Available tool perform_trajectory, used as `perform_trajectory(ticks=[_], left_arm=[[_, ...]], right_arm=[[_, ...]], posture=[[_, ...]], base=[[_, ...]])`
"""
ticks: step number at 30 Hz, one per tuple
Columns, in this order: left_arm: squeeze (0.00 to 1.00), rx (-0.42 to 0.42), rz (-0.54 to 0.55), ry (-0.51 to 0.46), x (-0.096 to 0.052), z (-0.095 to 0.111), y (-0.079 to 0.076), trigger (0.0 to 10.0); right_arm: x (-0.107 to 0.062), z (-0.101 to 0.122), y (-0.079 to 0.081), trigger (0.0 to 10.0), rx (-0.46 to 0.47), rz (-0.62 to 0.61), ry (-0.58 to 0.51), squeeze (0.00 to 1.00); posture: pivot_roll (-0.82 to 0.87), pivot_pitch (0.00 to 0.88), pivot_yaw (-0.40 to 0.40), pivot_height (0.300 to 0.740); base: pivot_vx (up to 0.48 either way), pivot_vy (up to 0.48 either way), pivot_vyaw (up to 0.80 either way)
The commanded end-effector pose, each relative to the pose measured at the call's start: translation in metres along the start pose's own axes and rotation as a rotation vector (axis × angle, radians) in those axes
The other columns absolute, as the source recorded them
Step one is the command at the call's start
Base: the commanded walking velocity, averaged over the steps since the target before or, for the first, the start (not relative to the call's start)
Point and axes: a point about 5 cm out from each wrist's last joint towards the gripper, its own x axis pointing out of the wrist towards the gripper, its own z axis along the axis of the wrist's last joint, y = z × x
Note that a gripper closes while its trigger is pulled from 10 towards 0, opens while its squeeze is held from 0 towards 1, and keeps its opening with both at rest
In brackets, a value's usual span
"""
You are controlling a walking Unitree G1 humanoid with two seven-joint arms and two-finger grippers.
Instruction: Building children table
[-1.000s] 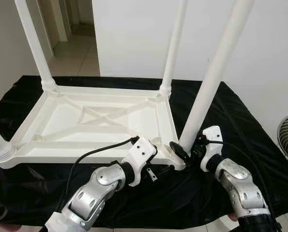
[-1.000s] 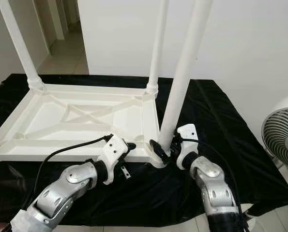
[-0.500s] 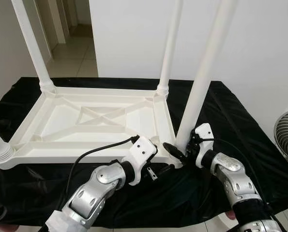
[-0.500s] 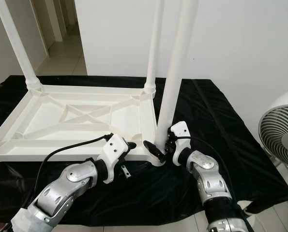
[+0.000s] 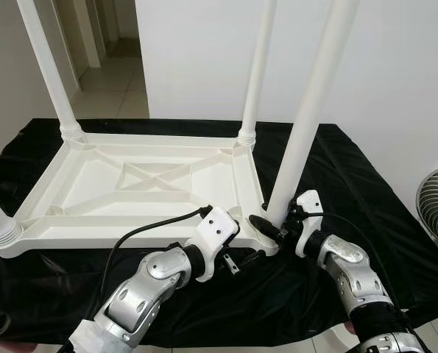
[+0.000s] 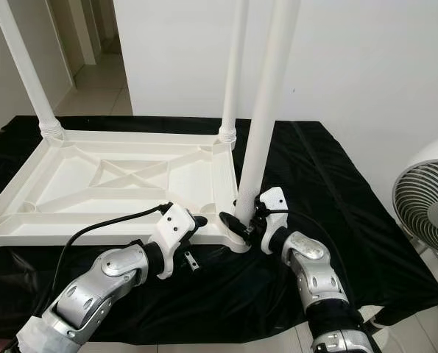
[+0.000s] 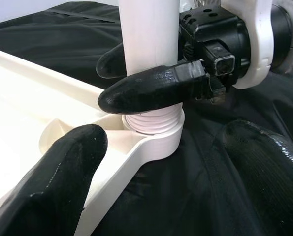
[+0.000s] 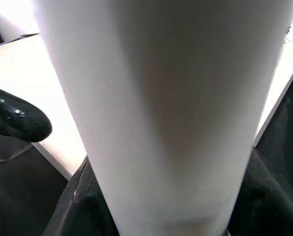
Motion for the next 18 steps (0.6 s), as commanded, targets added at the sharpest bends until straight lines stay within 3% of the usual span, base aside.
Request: perform_trajectory(ticks=[1,8,11,15,18], left_arm=[[0.0,0.005,-0.082,0.011,0.0,0.0,-0.006,10.0],[0.0,-0.001,-0.077,0.01,0.001,-0.001,-0.006,10.0],[0.0,-0.008,-0.079,0.007,0.002,-0.001,-0.008,10.0],[0.0,-0.008,-0.08,0.007,0.002,-0.002,-0.008,10.0],[0.0,-0.006,-0.08,0.007,0.003,-0.001,-0.008,10.0]], right_arm=[[0.001,-0.009,0.013,10.0,0.029,0.019,0.02,0.0],[0.002,-0.008,0.025,10.0,0.053,-0.03,-0.009,0.0],[0.004,-0.008,0.032,10.0,0.058,-0.16,-0.016,0.0],[0.004,-0.007,0.034,10.0,0.062,-0.194,-0.019,0.0],[0.002,-0.003,0.042,10.0,0.079,-0.288,-0.04,0.0]], posture=[[-0.01,0.0,-0.016,0.74],[-0.02,0.0,-0.018,0.74],[-0.03,0.0,-0.018,0.74],[-0.03,0.0,-0.021,0.74],[-0.02,0.0,-0.029,0.74]], base=[[0.0,0.0,0.0],[0.0,0.0,0.0],[0.0,0.0,0.0],[0.0,0.0,0.0],[0.0,0.0,0.0]])
